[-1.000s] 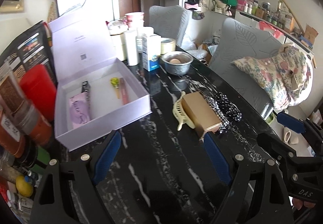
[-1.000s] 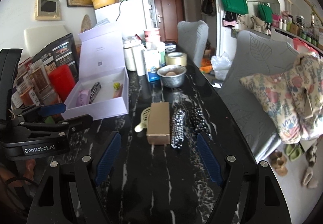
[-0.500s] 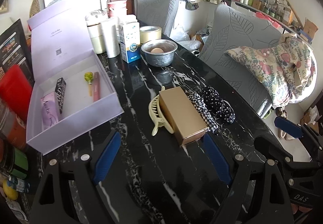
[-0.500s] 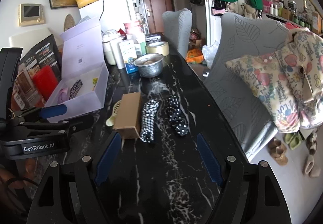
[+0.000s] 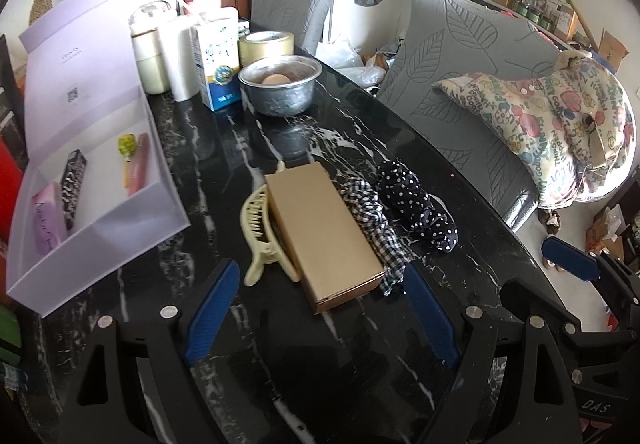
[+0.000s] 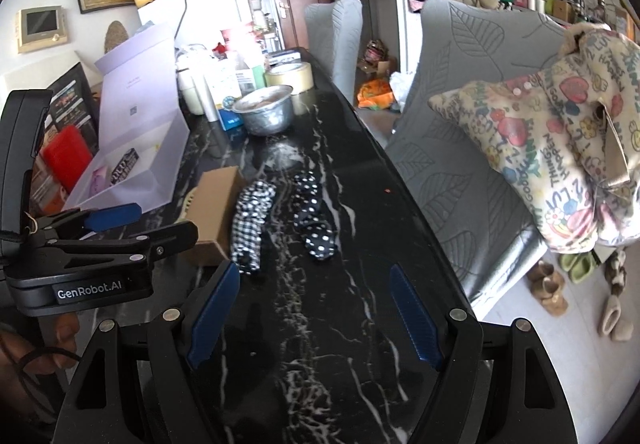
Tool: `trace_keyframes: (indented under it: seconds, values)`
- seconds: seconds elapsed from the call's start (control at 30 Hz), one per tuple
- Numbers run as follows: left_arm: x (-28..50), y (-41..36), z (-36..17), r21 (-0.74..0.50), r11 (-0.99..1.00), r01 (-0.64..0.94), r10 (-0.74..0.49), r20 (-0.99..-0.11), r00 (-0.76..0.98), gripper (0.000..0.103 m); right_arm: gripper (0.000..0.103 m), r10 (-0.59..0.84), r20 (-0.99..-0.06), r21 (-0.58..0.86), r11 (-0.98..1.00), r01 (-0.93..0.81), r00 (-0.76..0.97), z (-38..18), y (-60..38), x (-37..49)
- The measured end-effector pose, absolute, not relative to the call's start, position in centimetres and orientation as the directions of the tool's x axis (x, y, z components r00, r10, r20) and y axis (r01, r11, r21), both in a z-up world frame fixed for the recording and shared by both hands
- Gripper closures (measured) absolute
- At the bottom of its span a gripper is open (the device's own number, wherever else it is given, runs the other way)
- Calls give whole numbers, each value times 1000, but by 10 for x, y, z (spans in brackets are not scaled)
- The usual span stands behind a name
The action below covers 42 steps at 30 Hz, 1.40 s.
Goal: Organize rigid objects
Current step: 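Grasp the gold cardboard box with the left gripper and lift it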
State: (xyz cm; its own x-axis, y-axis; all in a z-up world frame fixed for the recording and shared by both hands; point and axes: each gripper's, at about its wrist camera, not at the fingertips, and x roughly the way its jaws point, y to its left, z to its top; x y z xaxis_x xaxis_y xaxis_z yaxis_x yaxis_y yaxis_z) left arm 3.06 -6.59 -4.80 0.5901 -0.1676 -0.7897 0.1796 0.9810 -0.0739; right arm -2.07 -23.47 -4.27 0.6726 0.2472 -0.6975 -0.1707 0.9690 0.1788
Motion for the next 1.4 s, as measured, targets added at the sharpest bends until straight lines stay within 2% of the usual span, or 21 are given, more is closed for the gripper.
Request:
trace_keyframes:
  seconds: [0.27,0.33,0.43,0.57,0.73,0.9,1.4]
  values:
    - [45,-71,-62,-72,984,163,-153,-810,566,19,25,228,-722,184,973,-137,653,-50,-244,-15]
    - [47,-72,-65,-77,984,163,-156,-813,561,35,25,223,-726,183,974,-131,650,-51,-246,-15]
    - [47,-75,-69,-79,980,183,-168,-820,548,49,25,221,-730,184,975,-125,647,-53,-247,-13]
    - [47,-79,-70,-50,980,193,-151,-819,553,49,25,221,-735,184,975,-125,641,-55,-247,-10]
    - [51,-73,-72,-94,978,185,-181,-822,540,50,25,230,-741,193,973,-128,631,-59,-245,-7]
    - [43,-72,-70,-84,977,194,-178,-819,546,54,25,236,-740,195,972,-135,629,-59,-241,-8]
    - [-13,-50,-64,-77,974,215,-182,-830,527,57,25,284,-735,219,959,-181,616,-61,-229,-13]
